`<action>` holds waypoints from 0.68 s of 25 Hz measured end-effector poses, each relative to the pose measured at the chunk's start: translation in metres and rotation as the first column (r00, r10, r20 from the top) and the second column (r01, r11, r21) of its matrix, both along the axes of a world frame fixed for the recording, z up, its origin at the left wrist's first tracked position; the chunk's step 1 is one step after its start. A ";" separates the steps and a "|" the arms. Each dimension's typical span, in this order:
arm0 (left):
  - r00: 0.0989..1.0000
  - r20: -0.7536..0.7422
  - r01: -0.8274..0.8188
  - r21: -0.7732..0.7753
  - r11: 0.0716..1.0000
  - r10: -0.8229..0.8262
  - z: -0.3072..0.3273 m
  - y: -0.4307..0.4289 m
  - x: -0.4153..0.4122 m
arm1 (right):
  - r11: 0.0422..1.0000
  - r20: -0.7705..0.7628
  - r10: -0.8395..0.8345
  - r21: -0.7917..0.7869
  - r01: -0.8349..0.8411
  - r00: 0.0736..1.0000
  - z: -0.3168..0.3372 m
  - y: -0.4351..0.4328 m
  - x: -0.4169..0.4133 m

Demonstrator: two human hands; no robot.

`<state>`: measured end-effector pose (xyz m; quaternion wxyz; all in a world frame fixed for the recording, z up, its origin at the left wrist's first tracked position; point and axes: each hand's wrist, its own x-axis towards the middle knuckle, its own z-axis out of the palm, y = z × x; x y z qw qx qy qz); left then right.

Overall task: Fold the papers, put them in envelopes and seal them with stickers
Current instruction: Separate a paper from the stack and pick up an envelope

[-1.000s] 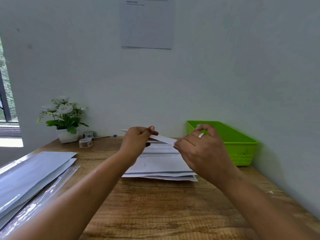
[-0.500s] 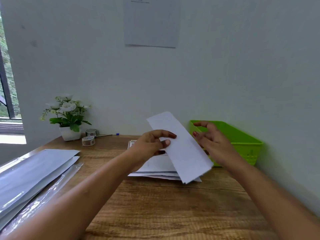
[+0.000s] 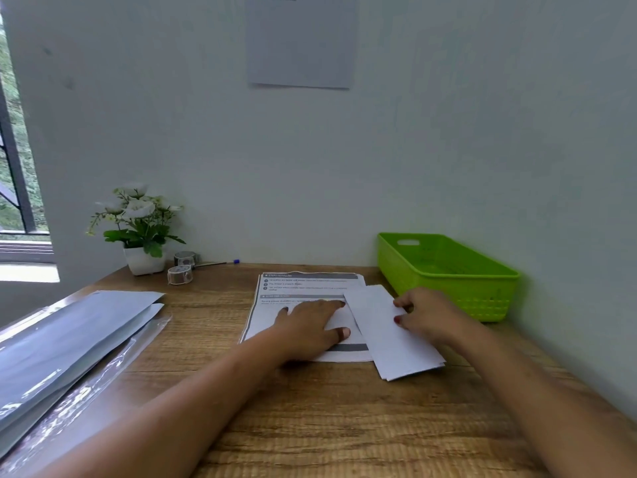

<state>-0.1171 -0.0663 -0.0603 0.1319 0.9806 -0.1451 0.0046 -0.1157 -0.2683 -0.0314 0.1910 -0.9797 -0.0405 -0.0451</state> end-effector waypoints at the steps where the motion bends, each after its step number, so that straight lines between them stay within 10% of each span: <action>1: 0.999 -0.033 0.000 0.038 0.999 0.002 -0.003 -0.002 0.000 | 0.999 0.012 0.016 -0.039 -0.015 1.000 -0.002 0.003 0.000; 8: 1.000 -0.018 0.012 0.065 0.998 -0.011 -0.009 -0.006 0.004 | 0.958 -0.128 0.186 -0.196 -0.209 0.974 -0.018 0.024 -0.005; 17: 0.975 0.075 -0.162 -0.417 0.894 0.211 0.040 0.052 0.006 | 0.953 0.090 0.303 -0.027 -0.302 0.949 0.010 0.094 -0.011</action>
